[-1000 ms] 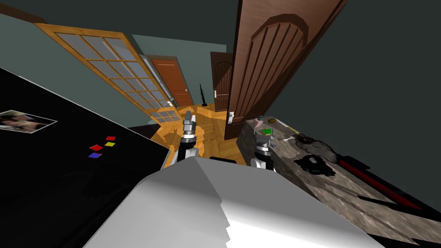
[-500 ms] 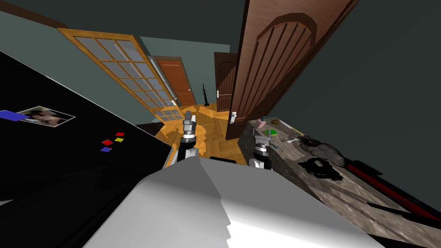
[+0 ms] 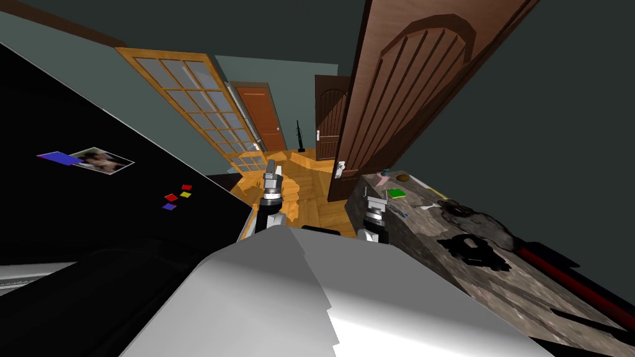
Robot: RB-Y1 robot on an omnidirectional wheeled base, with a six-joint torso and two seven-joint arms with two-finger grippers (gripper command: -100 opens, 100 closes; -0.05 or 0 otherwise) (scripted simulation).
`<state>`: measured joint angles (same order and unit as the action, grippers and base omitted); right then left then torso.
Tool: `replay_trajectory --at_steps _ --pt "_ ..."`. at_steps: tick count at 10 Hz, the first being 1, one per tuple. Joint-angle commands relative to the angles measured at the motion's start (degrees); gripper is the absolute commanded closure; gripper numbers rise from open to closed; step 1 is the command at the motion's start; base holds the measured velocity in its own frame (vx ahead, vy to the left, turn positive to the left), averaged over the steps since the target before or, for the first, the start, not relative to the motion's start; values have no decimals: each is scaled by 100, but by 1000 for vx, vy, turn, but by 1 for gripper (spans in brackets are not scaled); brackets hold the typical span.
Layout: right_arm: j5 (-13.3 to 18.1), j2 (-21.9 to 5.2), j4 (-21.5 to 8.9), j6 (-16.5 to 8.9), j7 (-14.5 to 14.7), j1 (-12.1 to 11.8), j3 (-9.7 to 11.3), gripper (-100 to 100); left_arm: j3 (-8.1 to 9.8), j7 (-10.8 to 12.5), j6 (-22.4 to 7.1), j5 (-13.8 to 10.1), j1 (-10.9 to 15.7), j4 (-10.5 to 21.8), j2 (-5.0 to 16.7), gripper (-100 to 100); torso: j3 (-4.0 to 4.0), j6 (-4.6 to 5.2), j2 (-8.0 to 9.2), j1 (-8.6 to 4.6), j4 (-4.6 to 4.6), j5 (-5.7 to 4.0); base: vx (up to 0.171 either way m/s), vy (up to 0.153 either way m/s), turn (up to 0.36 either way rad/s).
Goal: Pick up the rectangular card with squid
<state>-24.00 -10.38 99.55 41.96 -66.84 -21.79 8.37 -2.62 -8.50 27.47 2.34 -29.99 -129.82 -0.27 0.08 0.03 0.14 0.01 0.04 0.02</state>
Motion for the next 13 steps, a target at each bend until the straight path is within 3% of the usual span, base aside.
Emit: replay_trajectory --at_steps 1,4,5,7,8,9,10,13 --pt "-110 8 -70 37 -286 14 35 -100 0 0 0 0 0 0 0 0 0 0 0 0 0 0 -25 17 78" --pt "-343 11 -249 138 -723 41 103 -100 0 0 0 0 0 0 0 0 -1 0 -2 -4 0 -1 -14 8 73" --pt "-588 14 -425 241 -887 66 171 -100 1 0 0 0 -1 0 0 0 -1 3 -3 -7 0 -1 -21 5 126" --pt "-588 14 -425 241 -1113 66 171 -100 1 0 0 0 -1 0 0 0 -1 3 -2 -9 0 -1 -11 0 25" --pt "-845 18 -597 345 -1330 88 237 -100 1 0 0 0 -1 0 0 0 -2 3 -4 -10 0 -1 -14 -2 138" --pt "-845 18 -597 345 -1472 88 237 -100 0 0 0 0 0 0 0 0 -2 1 -3 -10 0 -2 -14 -7 72" --pt "-1098 24 -764 451 -1642 107 303 -100 1 0 0 0 -1 0 0 0 -1 3 -3 -12 0 -2 -18 -12 102" --pt "-1386 31 -926 557 -2117 123 366 -100 1 0 0 0 -1 0 1 0 -1 2 -3 -20 0 -3 -12 -25 72"
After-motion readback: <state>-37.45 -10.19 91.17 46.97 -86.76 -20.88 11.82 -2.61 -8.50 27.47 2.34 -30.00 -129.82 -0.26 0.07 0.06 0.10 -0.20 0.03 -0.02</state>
